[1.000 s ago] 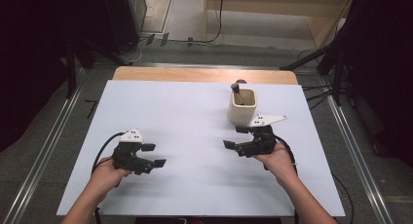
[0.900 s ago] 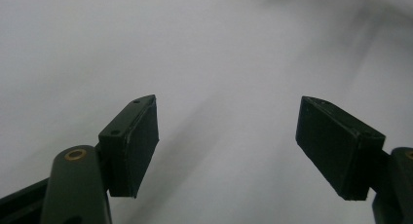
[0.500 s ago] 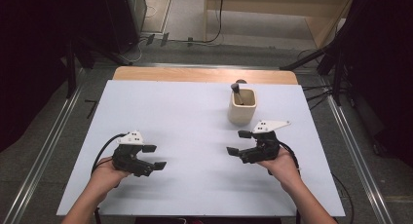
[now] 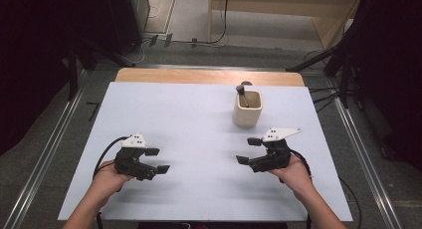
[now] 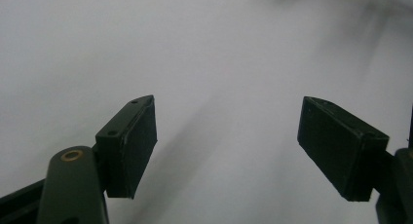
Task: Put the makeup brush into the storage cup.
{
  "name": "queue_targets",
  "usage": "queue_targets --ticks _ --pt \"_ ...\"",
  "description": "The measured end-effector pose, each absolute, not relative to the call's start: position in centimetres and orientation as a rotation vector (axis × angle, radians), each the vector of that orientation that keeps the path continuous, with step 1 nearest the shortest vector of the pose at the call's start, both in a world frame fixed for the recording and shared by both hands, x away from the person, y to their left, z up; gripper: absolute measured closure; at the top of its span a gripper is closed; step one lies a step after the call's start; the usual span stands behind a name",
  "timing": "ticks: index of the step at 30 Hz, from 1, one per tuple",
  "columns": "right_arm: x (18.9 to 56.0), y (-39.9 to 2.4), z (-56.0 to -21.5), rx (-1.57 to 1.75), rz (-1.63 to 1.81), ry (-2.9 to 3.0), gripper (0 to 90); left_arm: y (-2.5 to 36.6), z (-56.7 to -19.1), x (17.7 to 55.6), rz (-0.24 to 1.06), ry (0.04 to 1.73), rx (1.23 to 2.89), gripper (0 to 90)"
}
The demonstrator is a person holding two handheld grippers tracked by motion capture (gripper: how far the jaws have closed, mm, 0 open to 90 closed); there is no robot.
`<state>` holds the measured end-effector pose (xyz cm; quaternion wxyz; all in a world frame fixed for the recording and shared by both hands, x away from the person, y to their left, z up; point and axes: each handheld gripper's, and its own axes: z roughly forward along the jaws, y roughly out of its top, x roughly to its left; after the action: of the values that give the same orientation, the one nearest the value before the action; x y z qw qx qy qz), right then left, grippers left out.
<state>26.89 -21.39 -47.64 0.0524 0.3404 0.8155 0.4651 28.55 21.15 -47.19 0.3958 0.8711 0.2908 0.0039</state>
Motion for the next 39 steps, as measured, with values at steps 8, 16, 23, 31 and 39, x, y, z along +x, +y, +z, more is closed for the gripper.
queue_targets --ticks 8,16,23,31,39 --pt "26.4 -22.2 -48.0 1.045 1.395 2.489 19.6 21.2 -47.2 28.5 0.009 0.730 2.201 23.1" --pt "26.0 -23.0 -48.2 1.047 1.387 2.486 19.6 21.1 -47.2 28.4 0.005 0.720 2.203 23.1" --pt "25.8 -23.4 -48.3 1.053 1.379 2.481 19.7 21.1 -47.2 28.3 0.010 0.708 2.206 23.1" --pt "26.0 -23.7 -48.7 1.045 1.344 2.497 19.9 21.0 -47.4 28.4 0.012 0.688 2.230 23.0" --pt "26.3 -23.9 -49.3 1.040 1.280 2.533 20.2 21.0 -47.5 28.5 0.008 0.696 2.233 23.0"
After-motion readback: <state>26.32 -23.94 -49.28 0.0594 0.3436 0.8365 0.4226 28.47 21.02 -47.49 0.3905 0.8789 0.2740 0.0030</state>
